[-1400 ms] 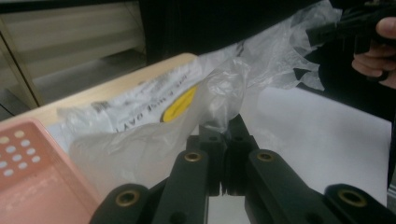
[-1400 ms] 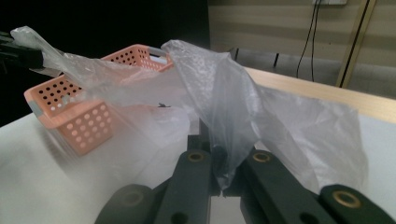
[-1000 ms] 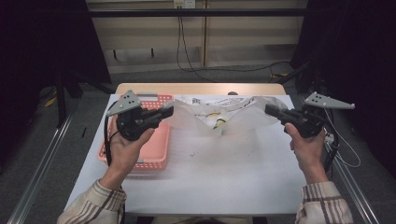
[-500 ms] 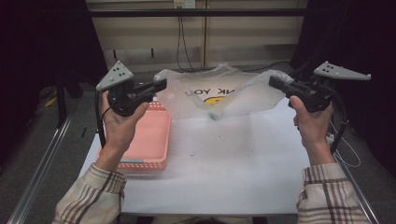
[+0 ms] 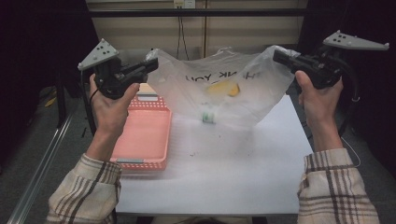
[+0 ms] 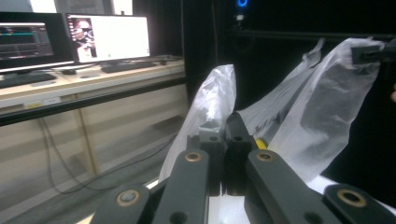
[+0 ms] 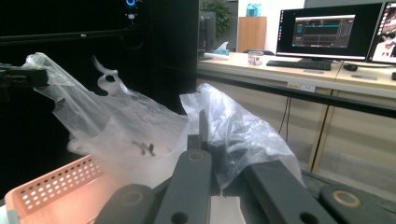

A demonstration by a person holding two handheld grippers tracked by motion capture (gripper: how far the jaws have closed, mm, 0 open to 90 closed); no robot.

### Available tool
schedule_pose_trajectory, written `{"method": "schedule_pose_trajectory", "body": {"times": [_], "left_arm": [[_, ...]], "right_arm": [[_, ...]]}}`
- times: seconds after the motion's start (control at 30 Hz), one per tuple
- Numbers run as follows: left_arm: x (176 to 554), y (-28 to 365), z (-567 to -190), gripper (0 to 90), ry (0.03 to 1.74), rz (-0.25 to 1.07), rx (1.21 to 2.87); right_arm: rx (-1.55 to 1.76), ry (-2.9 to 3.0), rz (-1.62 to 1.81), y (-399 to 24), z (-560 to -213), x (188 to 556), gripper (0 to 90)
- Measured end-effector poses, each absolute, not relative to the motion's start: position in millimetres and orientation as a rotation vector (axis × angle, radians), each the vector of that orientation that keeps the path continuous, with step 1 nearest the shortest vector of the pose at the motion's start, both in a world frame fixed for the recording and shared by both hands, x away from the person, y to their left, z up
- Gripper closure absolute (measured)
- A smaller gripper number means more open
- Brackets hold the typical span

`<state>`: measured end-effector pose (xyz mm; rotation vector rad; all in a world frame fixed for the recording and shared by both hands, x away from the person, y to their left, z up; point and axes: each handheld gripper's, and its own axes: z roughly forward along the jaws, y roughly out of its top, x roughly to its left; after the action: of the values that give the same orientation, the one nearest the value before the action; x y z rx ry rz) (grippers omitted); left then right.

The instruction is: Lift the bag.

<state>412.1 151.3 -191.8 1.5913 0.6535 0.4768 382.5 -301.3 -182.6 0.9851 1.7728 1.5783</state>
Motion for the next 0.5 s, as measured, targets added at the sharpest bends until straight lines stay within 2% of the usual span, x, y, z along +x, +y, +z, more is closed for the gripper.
{"method": "schedule_pose_trajectory", "body": {"times": [0.33,0.5], "left_arm": [[414.1,139.5,-171.6,89.4,0.632,0.52,1.59],[423.0,135.1,-186.9,89.3,0.659,0.533,1.618]], "right_arm": [[1.009,1.743,1.569,-299.1,-163.5,402.9,90.0],[1.035,1.754,1.555,-298.5,-178.2,410.2,90.0]]}}
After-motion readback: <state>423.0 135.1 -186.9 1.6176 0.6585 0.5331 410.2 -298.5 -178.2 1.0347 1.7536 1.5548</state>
